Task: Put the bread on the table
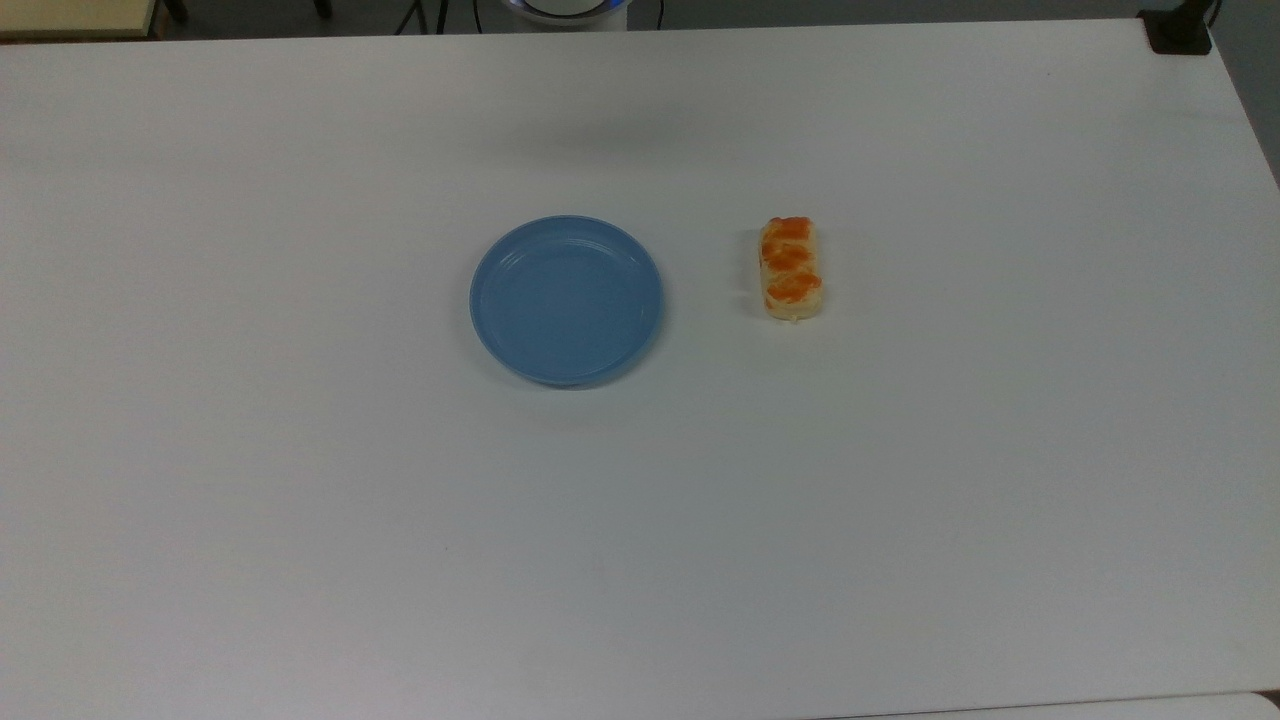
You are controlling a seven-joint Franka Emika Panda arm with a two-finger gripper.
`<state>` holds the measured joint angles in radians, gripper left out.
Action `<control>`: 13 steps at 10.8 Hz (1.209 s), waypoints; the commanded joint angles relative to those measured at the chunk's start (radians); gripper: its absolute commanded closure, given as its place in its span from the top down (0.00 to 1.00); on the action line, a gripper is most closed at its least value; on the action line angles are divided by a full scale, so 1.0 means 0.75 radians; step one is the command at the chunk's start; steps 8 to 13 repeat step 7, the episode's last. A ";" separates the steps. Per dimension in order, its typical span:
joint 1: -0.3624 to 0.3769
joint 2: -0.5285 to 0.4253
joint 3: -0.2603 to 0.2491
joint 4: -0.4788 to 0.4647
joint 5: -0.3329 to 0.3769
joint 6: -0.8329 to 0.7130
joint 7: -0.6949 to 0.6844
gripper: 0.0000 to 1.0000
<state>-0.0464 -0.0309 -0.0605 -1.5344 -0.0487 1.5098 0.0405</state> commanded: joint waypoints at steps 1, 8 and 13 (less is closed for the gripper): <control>0.007 0.008 -0.020 -0.061 0.042 0.159 -0.138 1.00; 0.007 0.021 -0.020 -0.057 0.077 0.188 -0.146 1.00; 0.007 0.021 -0.020 -0.057 0.077 0.188 -0.146 1.00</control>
